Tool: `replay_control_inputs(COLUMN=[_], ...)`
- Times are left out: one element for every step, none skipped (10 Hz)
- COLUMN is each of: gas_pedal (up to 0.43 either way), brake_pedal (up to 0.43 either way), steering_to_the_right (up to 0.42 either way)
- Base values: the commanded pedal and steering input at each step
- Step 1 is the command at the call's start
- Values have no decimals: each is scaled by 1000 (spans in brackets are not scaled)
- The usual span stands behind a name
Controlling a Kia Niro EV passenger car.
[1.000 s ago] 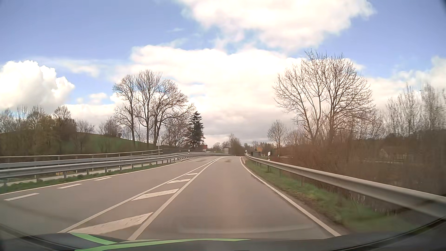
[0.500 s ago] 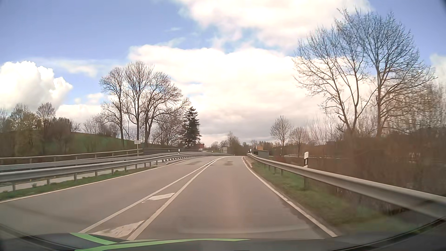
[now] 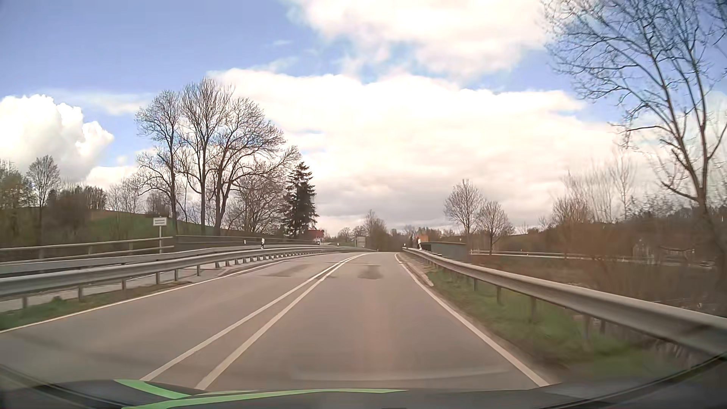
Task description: Follow the waypoints while adhering to traffic rules and regulations
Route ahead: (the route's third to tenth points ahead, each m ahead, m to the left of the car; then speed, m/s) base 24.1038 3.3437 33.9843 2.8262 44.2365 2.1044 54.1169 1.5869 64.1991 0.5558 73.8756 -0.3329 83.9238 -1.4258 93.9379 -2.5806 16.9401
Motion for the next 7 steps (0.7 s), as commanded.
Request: replay_control_inputs(gas_pedal=[150, 150, 150, 150, 150, 150, 150], brake_pedal=[0, 0, 0, 0, 0, 0, 0], steering_to_the_right=[4, 4, 5, 4, 5, 4, 4])
